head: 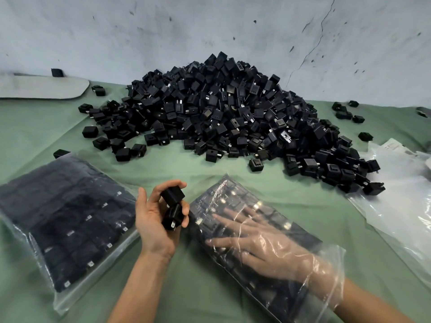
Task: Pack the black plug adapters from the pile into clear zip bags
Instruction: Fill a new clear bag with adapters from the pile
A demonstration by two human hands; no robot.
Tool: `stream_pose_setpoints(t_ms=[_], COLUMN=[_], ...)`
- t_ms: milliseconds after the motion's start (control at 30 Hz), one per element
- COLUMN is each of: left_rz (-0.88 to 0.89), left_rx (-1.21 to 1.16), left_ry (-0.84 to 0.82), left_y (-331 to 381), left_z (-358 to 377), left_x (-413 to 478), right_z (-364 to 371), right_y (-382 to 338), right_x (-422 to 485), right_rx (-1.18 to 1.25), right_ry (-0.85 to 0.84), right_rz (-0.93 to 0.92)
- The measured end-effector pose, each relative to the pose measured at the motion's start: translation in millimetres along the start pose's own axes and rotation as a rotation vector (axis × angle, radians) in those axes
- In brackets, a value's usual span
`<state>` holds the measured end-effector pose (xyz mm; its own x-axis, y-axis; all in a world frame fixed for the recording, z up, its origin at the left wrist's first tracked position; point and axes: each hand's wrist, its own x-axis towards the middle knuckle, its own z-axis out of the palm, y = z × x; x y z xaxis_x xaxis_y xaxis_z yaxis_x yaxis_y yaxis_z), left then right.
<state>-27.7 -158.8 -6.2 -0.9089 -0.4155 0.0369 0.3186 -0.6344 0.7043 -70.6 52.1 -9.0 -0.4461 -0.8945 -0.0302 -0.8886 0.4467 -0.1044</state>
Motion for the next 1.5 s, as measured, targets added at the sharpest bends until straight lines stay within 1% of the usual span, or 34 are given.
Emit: stream_pose_setpoints(t_ms=[167, 367, 533, 667, 767, 833, 900, 967, 1033, 1133, 1200, 1233, 1300, 1400, 1500], left_rz=[-0.004, -0.008, -0.031, -0.029, -0.034, -0.052, -0.051, -0.040, -0.092, -0.179, -0.218, -0.234, -0.272, -0.233, -0.275], left_rx=[0.053, 0.040, 0.033, 0.057, 0.092, 0.137, 0.181, 0.244, 0.332, 0.489, 0.526, 0.517, 0.531, 0.729, 0.682], left_ry=[0.015, 0.011, 0.016, -0.022, -0.043, -0.065, -0.108, -0.169, -0.275, -0.370, -0.432, -0.442, -0.481, -0.578, -0.545], left_y=[-0.5, -3.4, -1.3, 0.2, 0.8, 0.6, -1.4, -1.4, -3.6, -11.5, -20.8, -25.1, -30.4, -30.6, -29.6], left_z=[-0.5, 0.7, 0.6, 3.9, 8.8, 11.9, 17.9, 27.1, 38.8, 61.7, 79.1, 86.6, 99.4, 111.1, 117.8], left_x=[-0.3, -1.4, -2.3, -5.0, -8.0, -11.0, -18.4, -29.0, -42.0, -64.8, -79.7, -84.8, -93.0, -99.7, -100.2], right_z=[1.6, 0.7, 0.6, -3.1, -5.3, -2.9, -0.4, 0.3, -1.7, -6.9, -15.3, -20.7, -28.3, -32.0, -28.5], right_y=[1.5, 1.1, -1.9, -1.0, -5.7, -7.3, -8.9, -12.6, -21.7, -35.1, -47.4, -54.9, -70.0, -80.4, -79.3], right_x=[-12.5, -17.5, -16.4, -36.8, -68.0, -96.3, -128.9, -155.1, -170.8, -180.3, -171.6, -165.0, -151.2, -131.4, -120.7], right_rx=[0.003, 0.043, 0.046, 0.050, 0.066, 0.130, 0.198, 0.133, 0.108, 0.169, 0.190, 0.192, 0.212, 0.235, 0.235], right_ry=[0.033, 0.006, 0.014, 0.078, 0.201, 0.221, 0.173, 0.291, 0.499, 0.851, 1.005, 1.041, 1.046, 0.974, 0.942], right_rz=[0.029, 0.044, 0.076, 0.094, 0.107, 0.210, 0.347, 0.384, 0.434, 0.534, 0.565, 0.556, 0.528, 0.469, 0.468])
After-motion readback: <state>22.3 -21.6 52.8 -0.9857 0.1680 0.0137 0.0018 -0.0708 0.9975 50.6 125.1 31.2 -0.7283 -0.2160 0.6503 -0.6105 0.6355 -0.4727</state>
